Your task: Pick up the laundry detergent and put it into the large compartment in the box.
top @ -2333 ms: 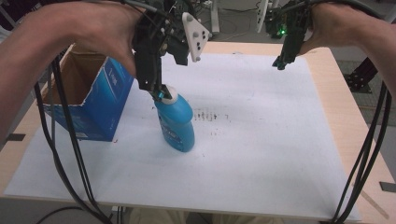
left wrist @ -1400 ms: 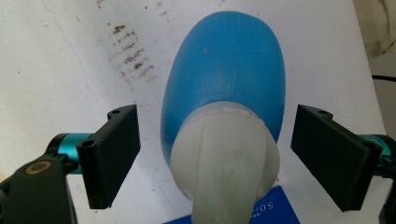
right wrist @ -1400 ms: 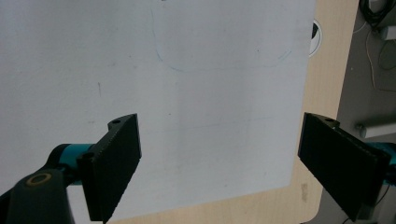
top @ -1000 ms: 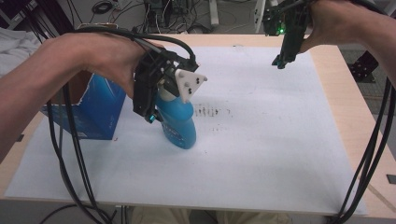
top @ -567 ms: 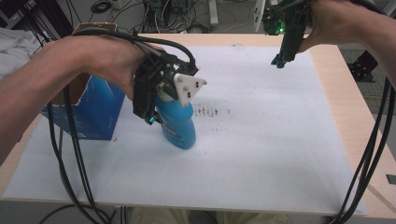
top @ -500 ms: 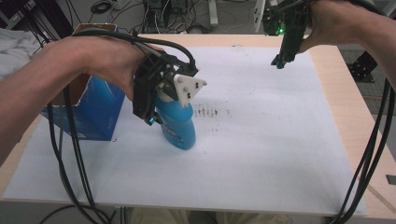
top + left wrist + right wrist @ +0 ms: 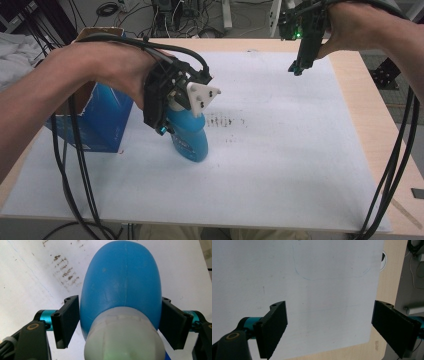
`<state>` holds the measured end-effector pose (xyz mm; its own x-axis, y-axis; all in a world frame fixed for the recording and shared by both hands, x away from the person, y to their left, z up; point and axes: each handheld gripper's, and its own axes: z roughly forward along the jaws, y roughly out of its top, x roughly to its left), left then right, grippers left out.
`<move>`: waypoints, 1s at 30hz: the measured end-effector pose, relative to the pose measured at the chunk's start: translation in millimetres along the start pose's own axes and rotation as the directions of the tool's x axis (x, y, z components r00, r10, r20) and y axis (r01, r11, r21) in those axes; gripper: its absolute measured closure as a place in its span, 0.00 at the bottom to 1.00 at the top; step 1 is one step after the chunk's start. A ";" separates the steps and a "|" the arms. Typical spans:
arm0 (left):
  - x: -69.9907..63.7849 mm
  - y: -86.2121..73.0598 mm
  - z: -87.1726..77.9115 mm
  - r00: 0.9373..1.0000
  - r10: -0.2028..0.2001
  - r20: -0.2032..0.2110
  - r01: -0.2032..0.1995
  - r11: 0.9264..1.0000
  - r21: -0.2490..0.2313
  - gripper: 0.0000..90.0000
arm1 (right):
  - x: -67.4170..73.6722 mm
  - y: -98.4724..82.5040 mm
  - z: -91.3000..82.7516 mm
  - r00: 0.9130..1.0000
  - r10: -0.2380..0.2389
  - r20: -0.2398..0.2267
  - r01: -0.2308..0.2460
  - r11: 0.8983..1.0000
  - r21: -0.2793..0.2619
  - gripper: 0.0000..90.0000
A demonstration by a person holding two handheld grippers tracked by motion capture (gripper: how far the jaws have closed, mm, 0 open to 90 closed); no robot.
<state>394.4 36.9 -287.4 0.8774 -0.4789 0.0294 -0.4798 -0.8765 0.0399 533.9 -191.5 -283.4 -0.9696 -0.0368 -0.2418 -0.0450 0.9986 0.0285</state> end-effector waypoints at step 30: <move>0.9 2.5 -1.6 1.000 0.008 0.009 -0.008 1.000 0.000 0.35 | 0.2 -1.6 -2.4 1.000 0.006 -0.001 -0.006 1.000 -0.012 0.14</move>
<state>394.0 34.4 -285.6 0.8736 -0.4863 0.0206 -0.4867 -0.8726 0.0400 533.2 -193.1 -281.2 -0.9700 -0.0304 -0.2410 -0.0417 0.9982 0.0420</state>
